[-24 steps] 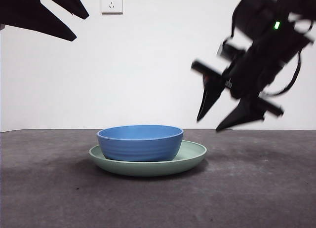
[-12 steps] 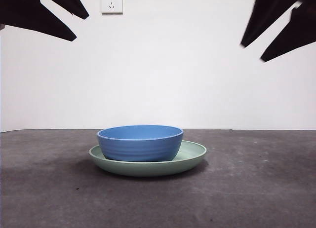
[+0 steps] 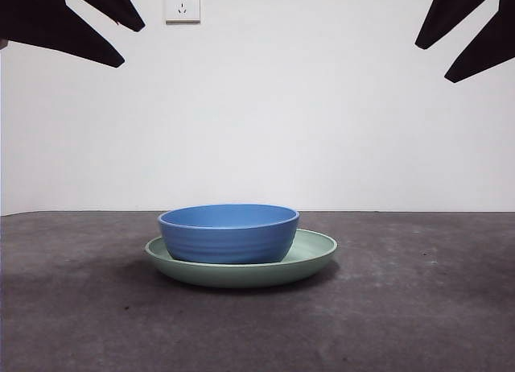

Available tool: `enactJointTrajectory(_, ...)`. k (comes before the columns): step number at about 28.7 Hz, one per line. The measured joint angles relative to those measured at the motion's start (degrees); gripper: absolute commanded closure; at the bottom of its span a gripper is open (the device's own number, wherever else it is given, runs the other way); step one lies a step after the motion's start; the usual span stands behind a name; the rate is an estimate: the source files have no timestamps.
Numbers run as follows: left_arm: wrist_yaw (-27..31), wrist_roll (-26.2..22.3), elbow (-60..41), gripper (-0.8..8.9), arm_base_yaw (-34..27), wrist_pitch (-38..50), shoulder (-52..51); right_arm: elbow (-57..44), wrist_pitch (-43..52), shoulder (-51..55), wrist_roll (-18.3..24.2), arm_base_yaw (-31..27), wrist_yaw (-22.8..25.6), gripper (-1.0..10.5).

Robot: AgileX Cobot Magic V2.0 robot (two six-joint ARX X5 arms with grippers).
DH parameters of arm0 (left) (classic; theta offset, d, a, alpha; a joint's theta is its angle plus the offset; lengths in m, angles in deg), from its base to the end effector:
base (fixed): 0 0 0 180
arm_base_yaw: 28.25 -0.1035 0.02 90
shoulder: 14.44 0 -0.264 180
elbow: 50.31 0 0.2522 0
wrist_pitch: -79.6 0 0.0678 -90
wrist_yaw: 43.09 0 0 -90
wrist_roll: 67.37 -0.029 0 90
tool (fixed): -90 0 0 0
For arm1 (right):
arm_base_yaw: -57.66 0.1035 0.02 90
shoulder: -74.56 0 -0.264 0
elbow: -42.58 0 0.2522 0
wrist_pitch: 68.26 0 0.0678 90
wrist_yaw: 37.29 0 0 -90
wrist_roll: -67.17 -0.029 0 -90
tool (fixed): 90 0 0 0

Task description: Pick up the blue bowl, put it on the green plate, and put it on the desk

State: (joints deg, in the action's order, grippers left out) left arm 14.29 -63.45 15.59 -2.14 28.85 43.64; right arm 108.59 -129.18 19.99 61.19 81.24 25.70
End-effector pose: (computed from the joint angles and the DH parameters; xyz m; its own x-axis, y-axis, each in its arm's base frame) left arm 0.1707 -0.1011 0.2991 0.3165 -0.7555 -0.5737 0.6816 0.6017 -0.4164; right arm 0.1551 0.0821 0.2975 0.3488 0.6478 -0.6773 -0.5508 0.7264 0.4110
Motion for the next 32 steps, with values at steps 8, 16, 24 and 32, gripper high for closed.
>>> enactJointTrajectory(8,0.0,0.0,0.0,8.02,0.0,0.0,0.0,0.0,0.0,0.0,0.33,0.0,0.0,9.4)
enactJointTrajectory(16,0.0,0.0,0.0,8.04,0.0,0.0,0.0,0.0,0.63,0.0,1.07,0.0,0.04,9.4)
enactJointTrajectory(24,0.0,0.0,0.0,8.04,0.0,0.0,0.0,0.0,1.07,0.0,1.09,0.0,0.04,9.4)
enactJointTrajectory(32,0.0,0.0,0.0,8.04,0.0,0.0,-0.11,0.0,1.07,0.0,1.11,0.0,0.04,9.4)
